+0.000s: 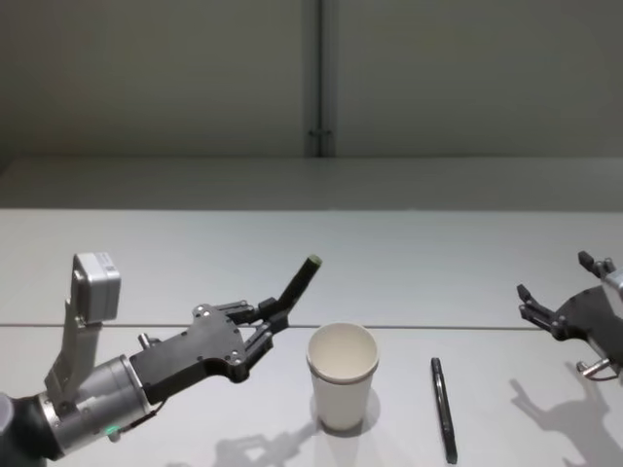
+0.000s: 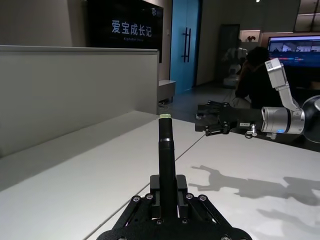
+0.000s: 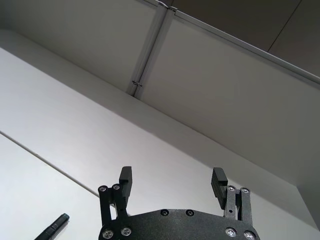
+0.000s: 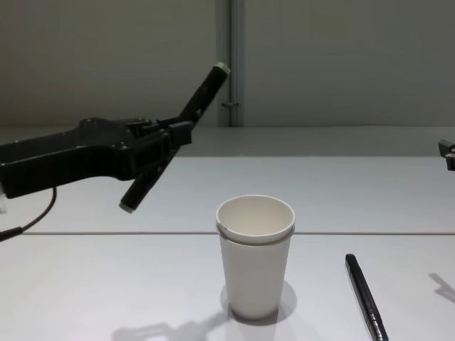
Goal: Place the pen into the pen holder.
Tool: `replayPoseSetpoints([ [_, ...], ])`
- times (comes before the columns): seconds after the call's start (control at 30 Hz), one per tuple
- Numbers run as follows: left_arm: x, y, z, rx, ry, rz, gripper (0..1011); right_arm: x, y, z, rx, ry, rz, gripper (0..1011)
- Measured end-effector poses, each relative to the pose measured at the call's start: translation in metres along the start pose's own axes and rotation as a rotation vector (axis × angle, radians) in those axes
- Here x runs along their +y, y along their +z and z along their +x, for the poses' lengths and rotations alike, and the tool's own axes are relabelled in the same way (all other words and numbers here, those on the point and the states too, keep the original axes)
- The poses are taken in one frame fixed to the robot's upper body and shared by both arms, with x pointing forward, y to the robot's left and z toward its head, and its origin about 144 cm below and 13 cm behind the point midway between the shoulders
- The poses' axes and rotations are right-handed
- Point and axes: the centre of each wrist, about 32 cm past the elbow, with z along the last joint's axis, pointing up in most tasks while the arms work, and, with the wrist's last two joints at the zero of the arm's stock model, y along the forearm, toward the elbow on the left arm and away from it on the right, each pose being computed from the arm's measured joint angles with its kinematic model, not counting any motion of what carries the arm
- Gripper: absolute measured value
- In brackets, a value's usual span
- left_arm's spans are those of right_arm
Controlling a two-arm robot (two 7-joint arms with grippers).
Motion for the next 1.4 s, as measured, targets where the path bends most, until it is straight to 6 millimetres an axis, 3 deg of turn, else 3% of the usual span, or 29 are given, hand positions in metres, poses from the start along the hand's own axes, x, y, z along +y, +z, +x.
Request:
replayPoseSetpoints([
  [0.73,-0.053,-0.004,-0.007,0.032,-0.294,-0.13,185,0.0,0.0,0.0,0.0,0.0,0.0,1009],
  [1.4,-0.082,-0.005,-0.021,0.043,-0.473,-0.182,185,0.0,0.0,0.0,0.0,0.0,0.0,1008],
])
